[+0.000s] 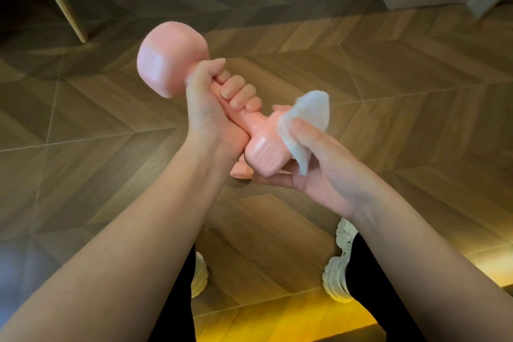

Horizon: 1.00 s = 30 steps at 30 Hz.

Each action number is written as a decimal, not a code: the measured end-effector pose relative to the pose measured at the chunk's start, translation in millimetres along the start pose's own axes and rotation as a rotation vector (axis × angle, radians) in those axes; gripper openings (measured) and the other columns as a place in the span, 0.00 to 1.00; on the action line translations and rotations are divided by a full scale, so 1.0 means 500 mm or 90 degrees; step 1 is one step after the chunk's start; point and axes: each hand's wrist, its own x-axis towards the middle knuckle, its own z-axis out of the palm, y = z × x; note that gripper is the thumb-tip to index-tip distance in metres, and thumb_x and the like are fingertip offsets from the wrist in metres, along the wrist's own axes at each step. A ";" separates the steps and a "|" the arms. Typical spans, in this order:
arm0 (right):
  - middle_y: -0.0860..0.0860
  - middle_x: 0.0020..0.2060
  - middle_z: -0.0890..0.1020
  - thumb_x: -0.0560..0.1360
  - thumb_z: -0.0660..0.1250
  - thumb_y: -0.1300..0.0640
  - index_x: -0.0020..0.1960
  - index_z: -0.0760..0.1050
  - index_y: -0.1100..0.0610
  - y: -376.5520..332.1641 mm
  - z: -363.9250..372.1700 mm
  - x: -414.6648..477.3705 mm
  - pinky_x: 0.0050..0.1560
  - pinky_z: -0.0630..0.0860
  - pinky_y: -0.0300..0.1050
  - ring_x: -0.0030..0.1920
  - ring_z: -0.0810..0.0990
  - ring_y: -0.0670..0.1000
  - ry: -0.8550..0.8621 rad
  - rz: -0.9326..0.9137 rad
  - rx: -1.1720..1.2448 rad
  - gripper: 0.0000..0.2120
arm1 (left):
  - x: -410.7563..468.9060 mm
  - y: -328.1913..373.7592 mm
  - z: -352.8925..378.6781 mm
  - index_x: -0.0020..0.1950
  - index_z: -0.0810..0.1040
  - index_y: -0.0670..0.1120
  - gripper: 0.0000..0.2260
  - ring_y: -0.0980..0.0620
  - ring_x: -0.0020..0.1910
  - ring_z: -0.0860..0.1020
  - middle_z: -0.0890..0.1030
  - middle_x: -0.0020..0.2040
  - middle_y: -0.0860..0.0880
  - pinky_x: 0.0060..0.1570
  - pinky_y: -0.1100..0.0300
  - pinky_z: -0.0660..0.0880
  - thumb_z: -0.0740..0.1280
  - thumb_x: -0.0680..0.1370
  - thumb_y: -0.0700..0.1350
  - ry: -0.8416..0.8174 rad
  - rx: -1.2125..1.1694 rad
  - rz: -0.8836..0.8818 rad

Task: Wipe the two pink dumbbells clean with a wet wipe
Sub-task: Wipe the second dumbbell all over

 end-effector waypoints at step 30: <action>0.48 0.38 0.84 0.73 0.67 0.44 0.50 0.81 0.52 0.011 0.009 0.025 0.41 0.81 0.50 0.42 0.85 0.49 0.349 -0.033 -0.097 0.13 | 0.003 -0.028 0.010 0.31 0.63 0.49 0.16 0.54 0.23 0.59 0.60 0.25 0.53 0.25 0.61 0.62 0.62 0.78 0.45 0.035 0.077 0.006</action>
